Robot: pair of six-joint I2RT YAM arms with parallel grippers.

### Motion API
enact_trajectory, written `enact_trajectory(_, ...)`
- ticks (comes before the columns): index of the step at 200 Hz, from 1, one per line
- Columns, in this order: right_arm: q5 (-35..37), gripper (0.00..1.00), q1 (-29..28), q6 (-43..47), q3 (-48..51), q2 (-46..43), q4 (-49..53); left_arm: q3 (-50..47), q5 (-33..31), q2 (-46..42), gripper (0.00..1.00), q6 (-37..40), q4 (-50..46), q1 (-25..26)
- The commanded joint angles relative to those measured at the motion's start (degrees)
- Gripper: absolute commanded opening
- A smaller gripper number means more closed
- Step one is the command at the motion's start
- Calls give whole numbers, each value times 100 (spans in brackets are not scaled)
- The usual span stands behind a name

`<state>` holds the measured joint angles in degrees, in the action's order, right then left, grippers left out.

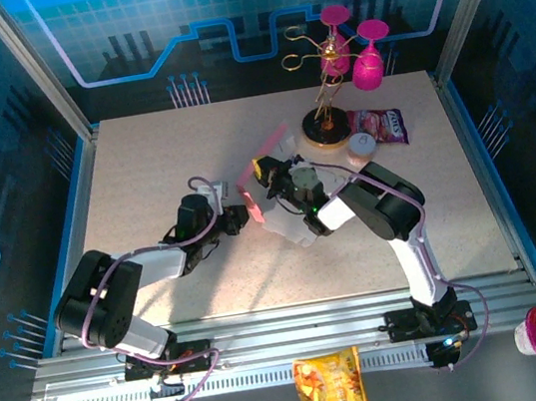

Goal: Fold the paper box

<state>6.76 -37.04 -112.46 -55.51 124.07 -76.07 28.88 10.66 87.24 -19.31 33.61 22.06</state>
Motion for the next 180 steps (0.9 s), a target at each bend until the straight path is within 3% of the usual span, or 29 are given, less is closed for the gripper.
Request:
enact_trajectory(1, -189, 0, 21, 27, -17, 281, -478, 197, -134, 110, 31, 192, 465, 163)
enact_trajectory(93, -305, 0, 114, -8, 35, 372, -549, 334, -291, 441, 42, 234, 1066, 456)
enact_trajectory(180, -325, 0, 154, -83, -114, 421, -523, 126, -660, 986, 40, 206, 2244, 568)
